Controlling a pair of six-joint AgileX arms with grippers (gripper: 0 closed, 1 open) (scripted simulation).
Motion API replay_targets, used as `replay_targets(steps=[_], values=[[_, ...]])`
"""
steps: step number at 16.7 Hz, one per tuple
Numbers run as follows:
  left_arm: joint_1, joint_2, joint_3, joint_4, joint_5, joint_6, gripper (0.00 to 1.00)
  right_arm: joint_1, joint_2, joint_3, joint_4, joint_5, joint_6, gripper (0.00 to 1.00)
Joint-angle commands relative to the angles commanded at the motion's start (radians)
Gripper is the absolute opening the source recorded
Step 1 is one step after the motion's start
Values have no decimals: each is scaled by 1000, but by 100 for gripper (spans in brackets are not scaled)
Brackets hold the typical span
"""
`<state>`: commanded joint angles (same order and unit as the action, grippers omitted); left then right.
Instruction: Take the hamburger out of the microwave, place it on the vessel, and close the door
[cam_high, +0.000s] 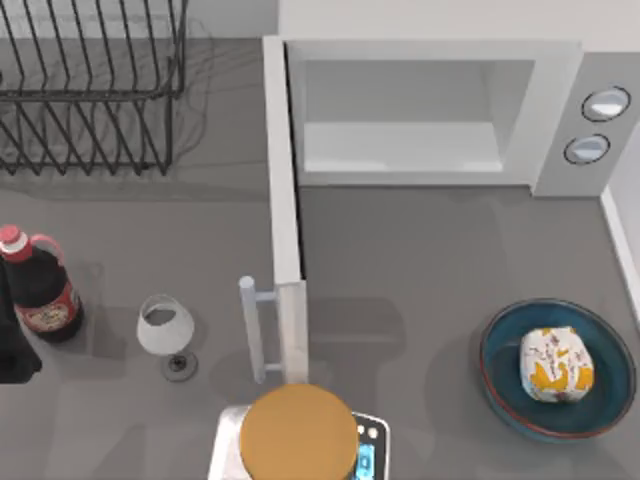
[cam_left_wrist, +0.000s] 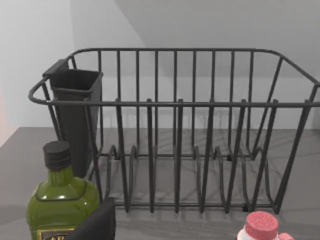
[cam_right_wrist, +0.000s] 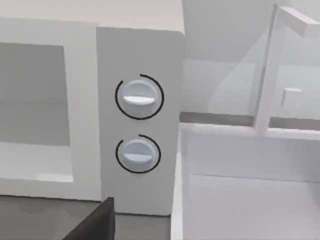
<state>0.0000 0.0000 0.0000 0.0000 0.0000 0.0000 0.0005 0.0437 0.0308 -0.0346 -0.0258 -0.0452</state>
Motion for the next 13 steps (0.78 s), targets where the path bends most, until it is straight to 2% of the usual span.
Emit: replay_targets(steps=[7,13], values=[[0,0,0,0,0,0,100,0,-44,-31,35,26,45,100],[0,0,0,0,0,0,55,0,-44,-31,35,26,45,100]])
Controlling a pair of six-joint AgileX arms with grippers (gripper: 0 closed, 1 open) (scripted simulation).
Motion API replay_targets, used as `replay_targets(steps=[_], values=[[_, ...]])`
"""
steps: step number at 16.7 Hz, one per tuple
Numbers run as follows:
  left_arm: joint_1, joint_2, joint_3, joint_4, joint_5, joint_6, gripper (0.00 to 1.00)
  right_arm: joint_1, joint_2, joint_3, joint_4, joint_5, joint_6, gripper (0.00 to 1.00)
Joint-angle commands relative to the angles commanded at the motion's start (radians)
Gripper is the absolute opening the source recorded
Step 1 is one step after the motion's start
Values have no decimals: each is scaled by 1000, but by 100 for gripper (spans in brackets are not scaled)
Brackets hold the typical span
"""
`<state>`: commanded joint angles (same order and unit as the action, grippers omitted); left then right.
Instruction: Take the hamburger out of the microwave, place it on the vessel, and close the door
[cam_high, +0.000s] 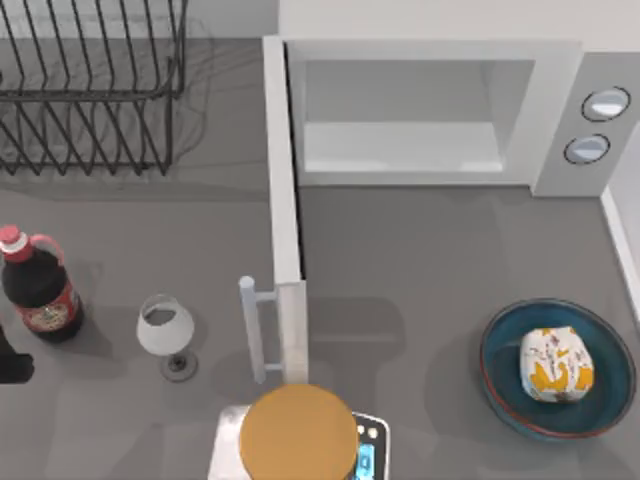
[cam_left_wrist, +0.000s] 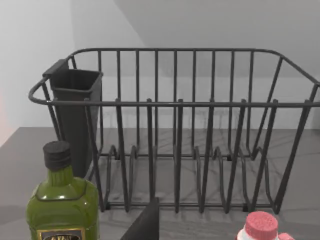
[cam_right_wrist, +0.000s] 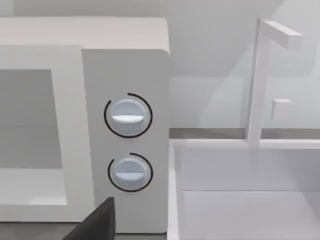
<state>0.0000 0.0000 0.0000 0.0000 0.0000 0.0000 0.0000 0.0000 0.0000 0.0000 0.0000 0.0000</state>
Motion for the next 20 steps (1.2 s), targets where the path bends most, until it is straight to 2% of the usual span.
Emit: replay_targets(steps=[7,17,20], values=[[0,0,0,0,0,0,2,0,0,0,0,0,0,100],[-2,-4,-1,-4,-2,0,0,0,0,0,0,0,0,100],[-24,-78,-13,-72,-24,-1,0,0,0,0,0,0,0,100]])
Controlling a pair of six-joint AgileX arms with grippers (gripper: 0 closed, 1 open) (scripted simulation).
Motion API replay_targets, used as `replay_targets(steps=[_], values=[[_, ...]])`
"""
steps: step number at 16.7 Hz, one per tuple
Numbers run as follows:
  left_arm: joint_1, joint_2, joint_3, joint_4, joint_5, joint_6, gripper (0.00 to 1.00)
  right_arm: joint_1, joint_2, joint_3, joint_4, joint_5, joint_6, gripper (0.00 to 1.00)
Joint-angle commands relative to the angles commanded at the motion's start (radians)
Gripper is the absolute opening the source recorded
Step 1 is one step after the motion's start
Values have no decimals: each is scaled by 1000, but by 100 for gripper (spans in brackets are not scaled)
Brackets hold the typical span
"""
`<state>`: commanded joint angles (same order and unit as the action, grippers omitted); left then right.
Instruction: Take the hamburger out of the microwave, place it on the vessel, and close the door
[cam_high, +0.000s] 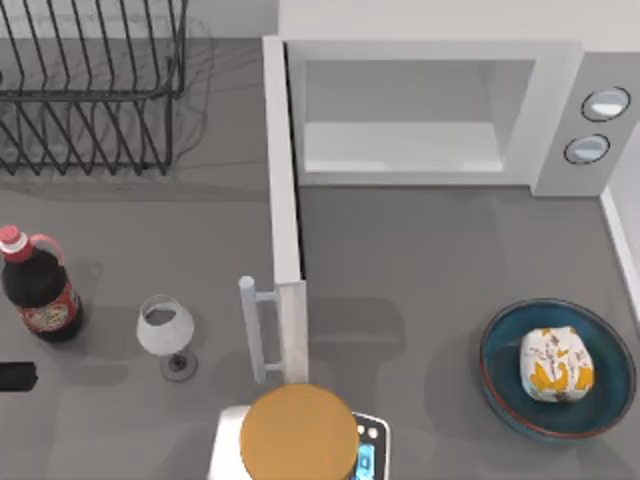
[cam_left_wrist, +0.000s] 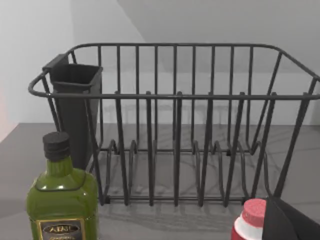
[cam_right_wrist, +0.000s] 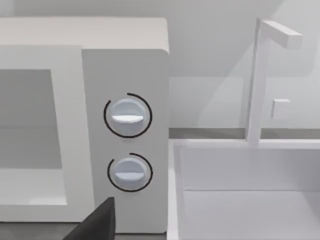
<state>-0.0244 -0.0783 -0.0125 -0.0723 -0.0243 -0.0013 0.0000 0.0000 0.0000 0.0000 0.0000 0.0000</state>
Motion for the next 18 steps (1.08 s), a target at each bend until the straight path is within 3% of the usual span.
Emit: replay_targets(steps=[4,10,14,18], values=[[-32,-120,-16,-97,-31,-2,0,0,0,0,0,0,0,100],[-42,-119,13,-107,-38,-8,0,0,0,0,0,0,0,100],[-132,33,132,-175,-96,-77,0,0,0,0,0,0,0,100],[-278,343,329,-282,-189,-191,0,0,0,0,0,0,0,100]])
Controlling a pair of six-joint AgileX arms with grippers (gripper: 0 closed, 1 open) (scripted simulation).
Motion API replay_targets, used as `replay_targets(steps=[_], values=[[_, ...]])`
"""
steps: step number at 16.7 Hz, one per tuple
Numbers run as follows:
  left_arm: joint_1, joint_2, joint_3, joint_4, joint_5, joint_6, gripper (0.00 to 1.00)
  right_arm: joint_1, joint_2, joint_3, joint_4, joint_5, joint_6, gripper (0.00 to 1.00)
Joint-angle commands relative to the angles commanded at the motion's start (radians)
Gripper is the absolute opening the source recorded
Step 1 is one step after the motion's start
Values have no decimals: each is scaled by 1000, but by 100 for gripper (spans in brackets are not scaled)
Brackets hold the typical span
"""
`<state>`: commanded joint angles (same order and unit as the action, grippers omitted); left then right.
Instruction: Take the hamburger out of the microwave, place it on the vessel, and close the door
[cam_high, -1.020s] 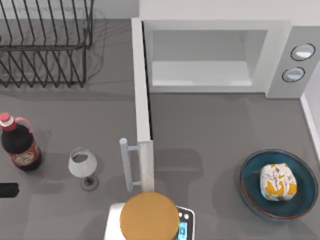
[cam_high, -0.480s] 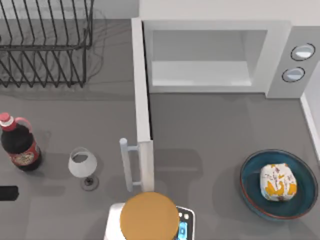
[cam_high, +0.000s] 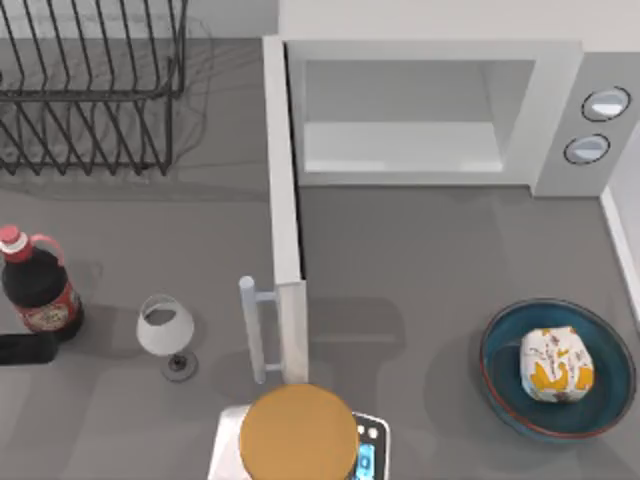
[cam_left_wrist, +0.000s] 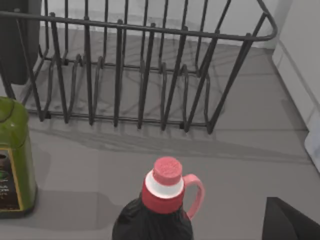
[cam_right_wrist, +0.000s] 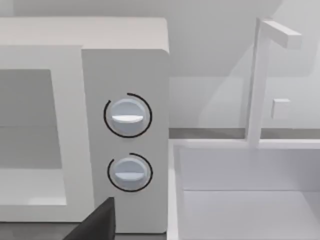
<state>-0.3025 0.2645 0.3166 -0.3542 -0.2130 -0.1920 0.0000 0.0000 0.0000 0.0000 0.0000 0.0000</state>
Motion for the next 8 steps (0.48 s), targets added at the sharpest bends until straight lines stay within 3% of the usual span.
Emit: replay_targets(steps=[8], values=[[-273,683,381,-180,-171,-218,0,0,0,0,0,0,0,100]])
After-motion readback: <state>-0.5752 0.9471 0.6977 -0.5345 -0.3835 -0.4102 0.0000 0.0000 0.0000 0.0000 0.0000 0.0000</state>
